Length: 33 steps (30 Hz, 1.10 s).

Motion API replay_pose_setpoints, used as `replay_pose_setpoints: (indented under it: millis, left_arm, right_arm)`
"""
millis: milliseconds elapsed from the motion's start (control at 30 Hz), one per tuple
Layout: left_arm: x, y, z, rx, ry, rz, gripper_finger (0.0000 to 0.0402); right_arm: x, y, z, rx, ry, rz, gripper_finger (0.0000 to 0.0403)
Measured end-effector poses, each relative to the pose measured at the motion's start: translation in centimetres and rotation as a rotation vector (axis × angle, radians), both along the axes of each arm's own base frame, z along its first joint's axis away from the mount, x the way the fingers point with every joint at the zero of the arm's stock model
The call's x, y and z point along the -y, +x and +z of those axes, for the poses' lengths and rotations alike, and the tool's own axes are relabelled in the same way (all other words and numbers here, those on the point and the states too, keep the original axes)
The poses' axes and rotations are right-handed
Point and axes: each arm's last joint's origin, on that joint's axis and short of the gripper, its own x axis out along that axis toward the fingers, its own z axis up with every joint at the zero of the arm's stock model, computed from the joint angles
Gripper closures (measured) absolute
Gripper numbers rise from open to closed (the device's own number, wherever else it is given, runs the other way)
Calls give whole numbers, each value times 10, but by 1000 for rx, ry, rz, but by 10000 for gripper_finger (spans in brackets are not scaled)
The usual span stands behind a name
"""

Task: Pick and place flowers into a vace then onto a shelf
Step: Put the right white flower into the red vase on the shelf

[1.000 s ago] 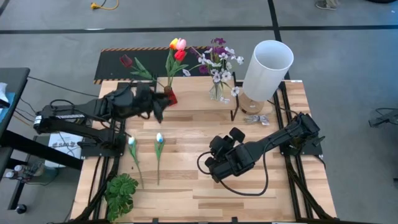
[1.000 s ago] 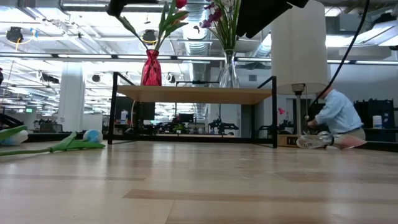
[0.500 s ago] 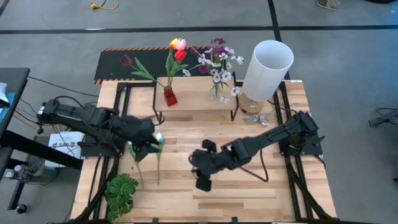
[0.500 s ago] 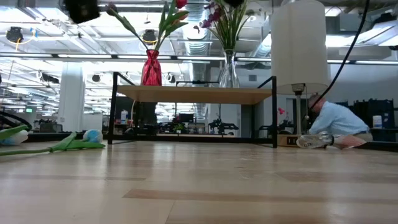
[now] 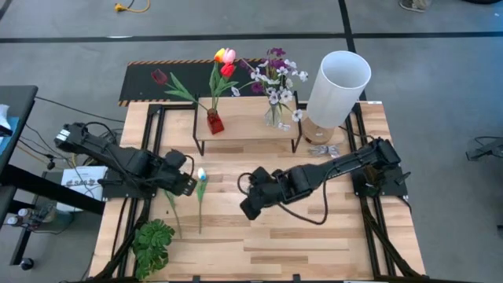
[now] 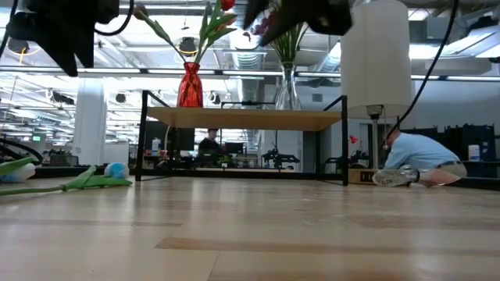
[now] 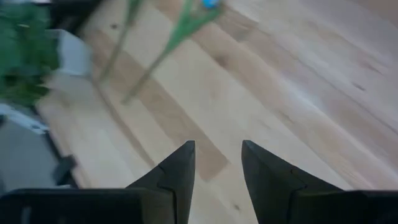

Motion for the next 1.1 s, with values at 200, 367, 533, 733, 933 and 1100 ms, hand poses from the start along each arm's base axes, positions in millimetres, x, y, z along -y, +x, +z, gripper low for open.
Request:
replay_pose_setpoints:
  millis: [200, 367, 533, 733, 933, 1100]
  left_arm:
    - [11, 23, -21, -90, -48, 73, 223]
    - [19, 40, -41, -150, -43, 114, 223]
    - [27, 58, -64, -143, -99, 134, 223]
    - [29, 59, -100, -98, -208, 221, 223]
    - [29, 59, -116, -22, -253, 278, 223]
    - [26, 51, -128, -47, -260, 341, 223]
  right_arm:
    - [-22, -17, -4, -76, -57, 18, 280]
    - [-38, -28, -13, -116, -81, 73, 280]
    - [-50, -39, -28, -166, -97, 125, 280]
    - [-62, -47, -41, -190, -105, 178, 280]
    - [-68, -48, -40, -169, -115, 219, 280]
    - [-67, -48, -40, -170, -132, 239, 280]
